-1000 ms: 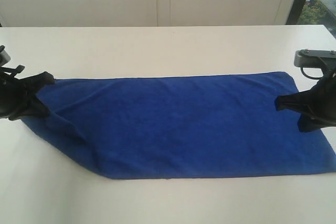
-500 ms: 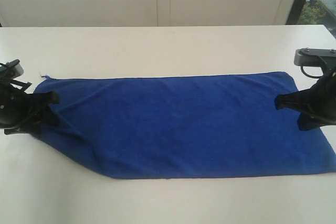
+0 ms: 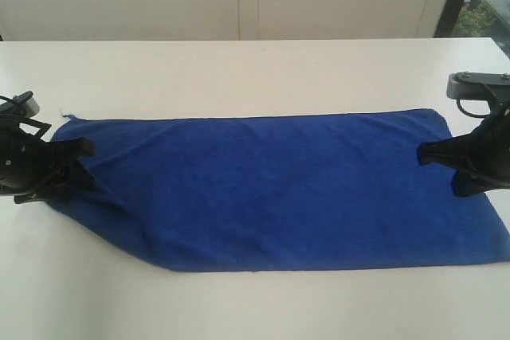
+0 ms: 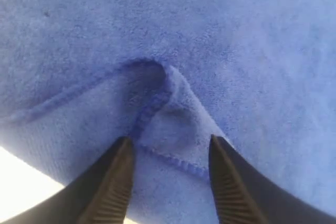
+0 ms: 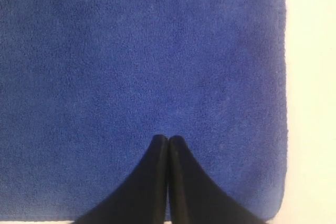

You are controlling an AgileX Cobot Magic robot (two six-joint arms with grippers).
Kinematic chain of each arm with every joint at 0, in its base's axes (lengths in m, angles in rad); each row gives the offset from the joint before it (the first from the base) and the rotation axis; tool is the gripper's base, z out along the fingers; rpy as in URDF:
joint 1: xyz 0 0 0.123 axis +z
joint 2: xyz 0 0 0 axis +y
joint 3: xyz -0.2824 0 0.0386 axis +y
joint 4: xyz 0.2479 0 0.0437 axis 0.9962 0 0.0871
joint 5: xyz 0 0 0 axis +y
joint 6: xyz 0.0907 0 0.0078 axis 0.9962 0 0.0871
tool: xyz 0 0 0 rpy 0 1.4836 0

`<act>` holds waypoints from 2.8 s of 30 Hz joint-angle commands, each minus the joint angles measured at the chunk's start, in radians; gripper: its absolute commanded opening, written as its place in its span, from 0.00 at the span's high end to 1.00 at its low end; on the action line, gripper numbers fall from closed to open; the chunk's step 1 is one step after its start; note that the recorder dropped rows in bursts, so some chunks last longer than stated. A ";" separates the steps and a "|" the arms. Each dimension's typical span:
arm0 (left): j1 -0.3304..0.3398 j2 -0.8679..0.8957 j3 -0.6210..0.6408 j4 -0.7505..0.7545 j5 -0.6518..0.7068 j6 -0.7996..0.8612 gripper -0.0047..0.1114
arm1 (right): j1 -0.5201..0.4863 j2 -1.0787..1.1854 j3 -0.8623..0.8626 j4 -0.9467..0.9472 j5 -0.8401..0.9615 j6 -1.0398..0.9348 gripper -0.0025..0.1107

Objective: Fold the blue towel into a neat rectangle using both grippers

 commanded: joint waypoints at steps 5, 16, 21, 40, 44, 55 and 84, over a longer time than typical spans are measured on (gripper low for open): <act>0.003 0.001 -0.002 -0.030 -0.015 0.022 0.52 | -0.006 -0.008 -0.008 0.001 -0.011 -0.011 0.98; 0.003 0.001 -0.002 -0.030 -0.027 0.022 0.89 | -0.006 -0.008 -0.008 0.001 -0.011 -0.011 0.98; 0.003 0.001 -0.002 -0.030 -0.027 0.022 0.96 | -0.006 -0.008 -0.008 0.001 -0.011 -0.011 0.98; 0.003 0.005 -0.049 -0.025 0.018 0.089 0.59 | -0.006 -0.008 -0.008 0.001 -0.020 -0.011 0.98; 0.003 0.025 -0.049 -0.022 0.024 0.092 0.58 | -0.006 -0.008 -0.008 0.001 -0.022 -0.011 0.98; 0.003 0.057 -0.049 -0.022 0.020 0.109 0.82 | -0.006 -0.008 -0.008 0.001 -0.022 -0.011 0.98; 0.003 -0.217 -0.077 0.185 0.228 0.015 0.96 | -0.006 -0.008 -0.008 0.001 -0.014 -0.011 0.98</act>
